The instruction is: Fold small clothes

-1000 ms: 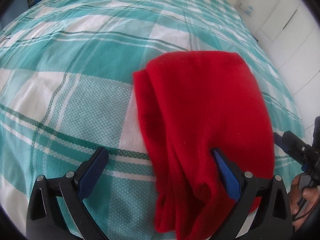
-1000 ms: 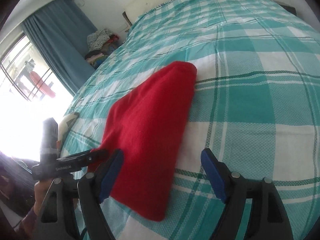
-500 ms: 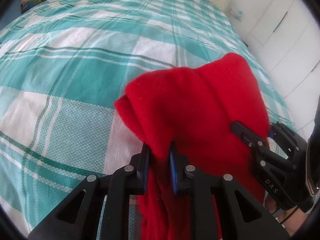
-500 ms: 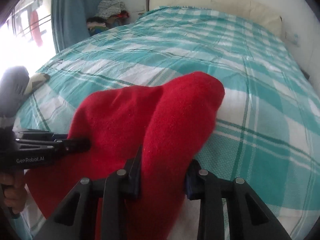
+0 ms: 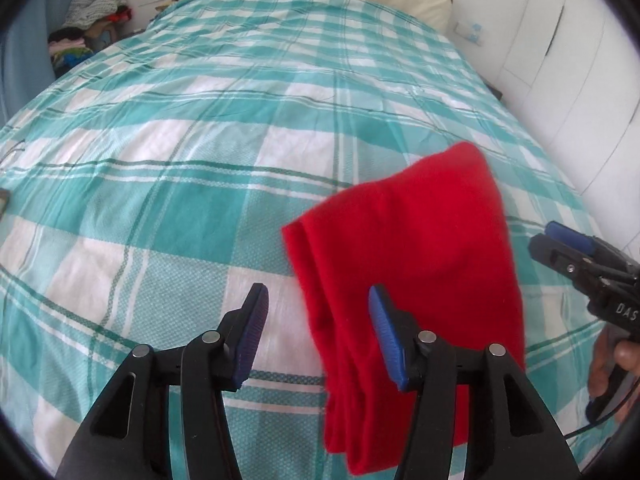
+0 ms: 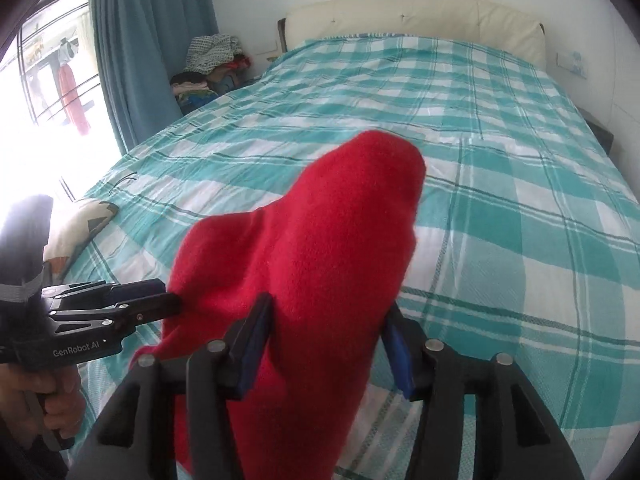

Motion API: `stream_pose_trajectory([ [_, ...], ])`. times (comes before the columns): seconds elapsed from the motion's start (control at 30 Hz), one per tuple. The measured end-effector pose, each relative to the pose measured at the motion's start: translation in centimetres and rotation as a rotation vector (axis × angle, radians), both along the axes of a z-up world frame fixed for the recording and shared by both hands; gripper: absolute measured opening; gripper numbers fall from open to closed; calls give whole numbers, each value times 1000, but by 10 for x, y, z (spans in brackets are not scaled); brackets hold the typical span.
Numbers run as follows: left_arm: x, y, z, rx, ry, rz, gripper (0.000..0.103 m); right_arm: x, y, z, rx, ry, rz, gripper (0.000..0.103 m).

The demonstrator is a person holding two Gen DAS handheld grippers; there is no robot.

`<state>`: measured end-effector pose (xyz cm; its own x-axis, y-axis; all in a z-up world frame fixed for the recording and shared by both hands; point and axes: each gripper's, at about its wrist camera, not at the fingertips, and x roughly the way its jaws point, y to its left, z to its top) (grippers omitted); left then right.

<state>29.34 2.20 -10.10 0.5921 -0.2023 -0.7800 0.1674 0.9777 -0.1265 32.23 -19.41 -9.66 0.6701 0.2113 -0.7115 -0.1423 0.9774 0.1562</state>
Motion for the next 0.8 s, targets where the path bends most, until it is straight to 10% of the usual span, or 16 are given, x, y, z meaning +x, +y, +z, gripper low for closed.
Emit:
stream_pose_trajectory([
  [0.17, -56, 1, 26, 155, -221, 56, 99, -60, -43, -2, -89, -23, -78, 87],
  [0.27, -91, -6, 54, 187, -344, 65, 103, -99, -49, 9, -114, -40, -100, 91],
  [0.8, -207, -29, 98, 271, -226, 119, 103, -250, -10, 67, -112, -58, -82, 97],
])
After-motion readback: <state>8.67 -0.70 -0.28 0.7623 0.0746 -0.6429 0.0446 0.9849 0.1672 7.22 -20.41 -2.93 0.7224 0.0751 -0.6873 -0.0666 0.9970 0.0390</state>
